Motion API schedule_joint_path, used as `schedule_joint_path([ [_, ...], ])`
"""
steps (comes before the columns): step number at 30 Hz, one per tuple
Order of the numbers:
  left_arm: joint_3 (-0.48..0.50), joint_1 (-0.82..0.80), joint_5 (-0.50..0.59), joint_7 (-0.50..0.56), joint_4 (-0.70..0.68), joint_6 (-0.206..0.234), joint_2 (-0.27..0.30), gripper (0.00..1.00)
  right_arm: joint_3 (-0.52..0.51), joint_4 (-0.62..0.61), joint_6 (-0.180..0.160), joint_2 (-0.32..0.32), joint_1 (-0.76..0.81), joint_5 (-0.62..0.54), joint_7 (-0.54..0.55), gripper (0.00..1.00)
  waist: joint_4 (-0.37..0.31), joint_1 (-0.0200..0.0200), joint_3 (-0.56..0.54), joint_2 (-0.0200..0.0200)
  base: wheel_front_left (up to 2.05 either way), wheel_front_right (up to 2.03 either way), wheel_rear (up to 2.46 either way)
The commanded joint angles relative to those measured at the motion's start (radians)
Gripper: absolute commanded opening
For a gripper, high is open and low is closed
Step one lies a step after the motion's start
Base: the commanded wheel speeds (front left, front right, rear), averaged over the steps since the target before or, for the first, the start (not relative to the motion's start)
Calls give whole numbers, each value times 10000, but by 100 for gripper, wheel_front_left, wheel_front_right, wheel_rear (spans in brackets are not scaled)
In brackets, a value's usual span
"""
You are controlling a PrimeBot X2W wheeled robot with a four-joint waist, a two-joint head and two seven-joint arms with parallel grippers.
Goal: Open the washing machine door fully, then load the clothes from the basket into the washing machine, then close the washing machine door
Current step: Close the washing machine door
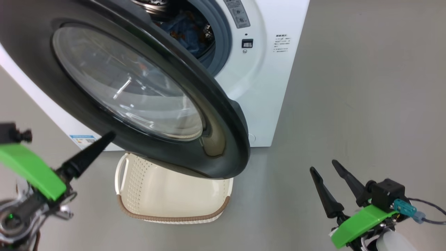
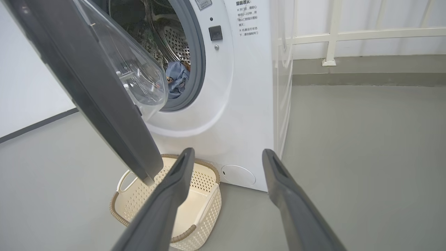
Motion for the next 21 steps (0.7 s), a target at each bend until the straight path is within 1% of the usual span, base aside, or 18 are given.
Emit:
schedule_joint_path([
  [1, 390, 79, 252, -455, -281, -71, 540, 100, 163, -219, 16, -104, 199, 109, -48, 100, -81, 0, -37, 0, 0, 0, 0],
  [3, 415, 419, 333, -998, -269, -71, 571, 100, 118, -219, 16, -113, 245, 122, -48, 100, -186, 0, -52, 0, 0, 0, 0],
  [9, 98, 1283, 710, -2711, -85, -71, 725, 100, -128, -262, 16, -143, 450, 117, -48, 100, -513, 0, -89, 0, 0, 0, 0],
  [10, -69, 1513, 816, -3223, 29, -71, 817, 100, -211, -277, 16, -154, 502, 116, -48, 100, -651, 0, -77, 0, 0, 0, 0],
  [11, -206, 1624, 981, -3515, 114, -71, 900, 100, -249, -279, 16, -156, 524, 116, -48, 100, -726, 0, -82, 0, 0, 0, 0],
  [15, -529, 2018, 1036, -4796, 474, -71, 958, 100, -361, -287, 16, -144, 594, 104, -48, 100, -1071, 0, -89, 0, 0, 0, 0],
  [16, -529, 2018, 1036, -4796, 474, -71, 958, 100, -361, -287, 16, -144, 594, 104, -48, 100, -1071, 0, -89, 0, 0, 0, 0],
  [21, -982, 2470, 1245, -6306, 771, -71, 1218, 100, -479, -274, 16, -139, 666, 112, -48, 100, -1467, 0, -116, 0, 0, 0, 0],
])
